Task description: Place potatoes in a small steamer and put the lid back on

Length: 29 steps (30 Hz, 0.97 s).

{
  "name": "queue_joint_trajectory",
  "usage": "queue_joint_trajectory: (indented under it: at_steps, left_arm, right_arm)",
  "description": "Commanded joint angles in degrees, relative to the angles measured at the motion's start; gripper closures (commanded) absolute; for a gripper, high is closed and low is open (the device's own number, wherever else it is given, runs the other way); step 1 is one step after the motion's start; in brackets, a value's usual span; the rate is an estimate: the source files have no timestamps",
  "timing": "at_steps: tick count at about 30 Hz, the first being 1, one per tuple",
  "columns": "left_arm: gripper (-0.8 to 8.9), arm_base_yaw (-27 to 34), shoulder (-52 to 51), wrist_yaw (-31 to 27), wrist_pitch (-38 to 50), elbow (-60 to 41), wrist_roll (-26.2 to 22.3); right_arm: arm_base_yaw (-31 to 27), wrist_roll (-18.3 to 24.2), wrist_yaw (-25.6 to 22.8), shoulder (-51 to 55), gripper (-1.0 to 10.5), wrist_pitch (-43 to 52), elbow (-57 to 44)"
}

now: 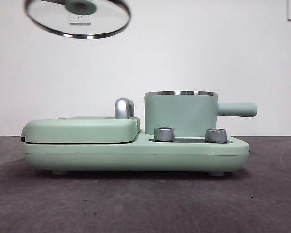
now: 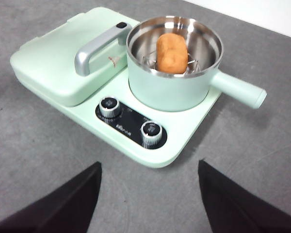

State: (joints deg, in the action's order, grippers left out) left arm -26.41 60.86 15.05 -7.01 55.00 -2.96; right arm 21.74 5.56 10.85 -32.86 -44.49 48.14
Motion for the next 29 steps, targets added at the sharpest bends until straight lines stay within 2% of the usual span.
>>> queue_joint_trajectory:
  at_steps: [1,9,21,29]
  left_arm:
    - [7.98,-1.6,3.1,0.3,6.0,1.1,-0.5]
    - [7.98,-4.6,13.4,0.1,12.7,5.9,-0.5]
    - [7.98,-7.9,31.7,-0.1,13.1,21.5,-2.9]
    - [7.98,-8.8,41.0,-0.1,18.3,26.6,-4.1]
  right_arm:
    - [0.4,-0.6,0.0,-0.3,6.4,-0.1,0.3]
    - [0.4,1.0,0.0,-0.4,6.4,-0.4,0.3]
    - [0.4,0.9,0.0,-0.4,6.4,-1.1,0.3]
    - [0.4,0.8,0.0,-0.4,6.4,-1.9,0.3]
